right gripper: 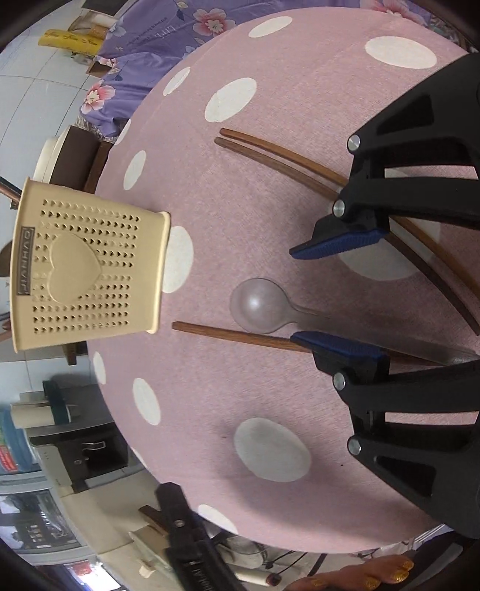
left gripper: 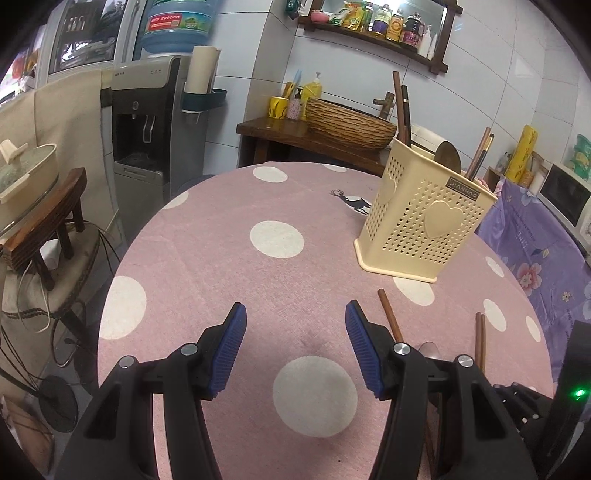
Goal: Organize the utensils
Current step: 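Move both open tools back over the remaining spoon and chopsticks, then close the right tool on the clear plastic spoon's handle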
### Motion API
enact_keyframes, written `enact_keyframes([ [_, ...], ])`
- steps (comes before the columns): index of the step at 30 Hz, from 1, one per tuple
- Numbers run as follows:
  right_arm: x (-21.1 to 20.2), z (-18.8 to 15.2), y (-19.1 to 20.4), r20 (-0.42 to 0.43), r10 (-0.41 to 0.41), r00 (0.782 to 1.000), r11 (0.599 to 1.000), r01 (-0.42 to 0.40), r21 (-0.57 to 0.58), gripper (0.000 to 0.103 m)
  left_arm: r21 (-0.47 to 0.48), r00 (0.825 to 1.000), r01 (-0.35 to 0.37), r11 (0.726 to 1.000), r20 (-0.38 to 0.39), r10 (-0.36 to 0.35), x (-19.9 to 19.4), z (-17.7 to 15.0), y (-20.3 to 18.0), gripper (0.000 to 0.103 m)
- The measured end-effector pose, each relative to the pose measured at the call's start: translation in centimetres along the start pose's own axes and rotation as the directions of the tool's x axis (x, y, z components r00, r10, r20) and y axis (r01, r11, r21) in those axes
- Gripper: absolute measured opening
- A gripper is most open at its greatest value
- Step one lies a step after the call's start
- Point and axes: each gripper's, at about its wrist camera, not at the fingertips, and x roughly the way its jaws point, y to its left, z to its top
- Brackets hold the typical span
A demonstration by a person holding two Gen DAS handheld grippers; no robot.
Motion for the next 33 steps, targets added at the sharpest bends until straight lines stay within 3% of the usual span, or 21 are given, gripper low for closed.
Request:
enact_keyframes([
  [8, 0.6, -0.3, -0.8, -0.010, -0.020, 1.000, 0.999, 0.020, 0.032, 0.022, 0.003, 1.000, 0.025, 1.000, -0.013, -0.025, 0.0, -0.5, -0.6, 0.056],
  [12, 0.8, 0.1, -1.8, -0.009, 0.009, 1.000, 0.998, -0.009, 0.060, 0.023, -0.006, 1.000, 0.024, 1.000, -0.018, -0.024, 0.1, -0.6, -0.5, 0.056],
  [16, 1.1, 0.6, -2.3, -0.014, 0.033, 0.999, 0.996, -0.032, 0.087, 0.038, -0.006, 0.999, 0.031, 0.999, -0.025, -0.031, 0.1, -0.7, -0.6, 0.056],
  [28, 2.8, 2.8, -1.5, -0.040, -0.046, 0.998, 0.995, 0.049, 0.084, 0.037, -0.013, 0.999, 0.023, 1.000, -0.023, -0.023, 0.0, -0.6, -0.3, 0.056],
  [33, 2.8, 2.8, -2.0, -0.021, -0.016, 1.000, 0.994, 0.018, 0.109, 0.036, 0.009, 0.999, 0.025, 1.000, -0.037, -0.024, 0.3, -0.7, -0.8, 0.056],
])
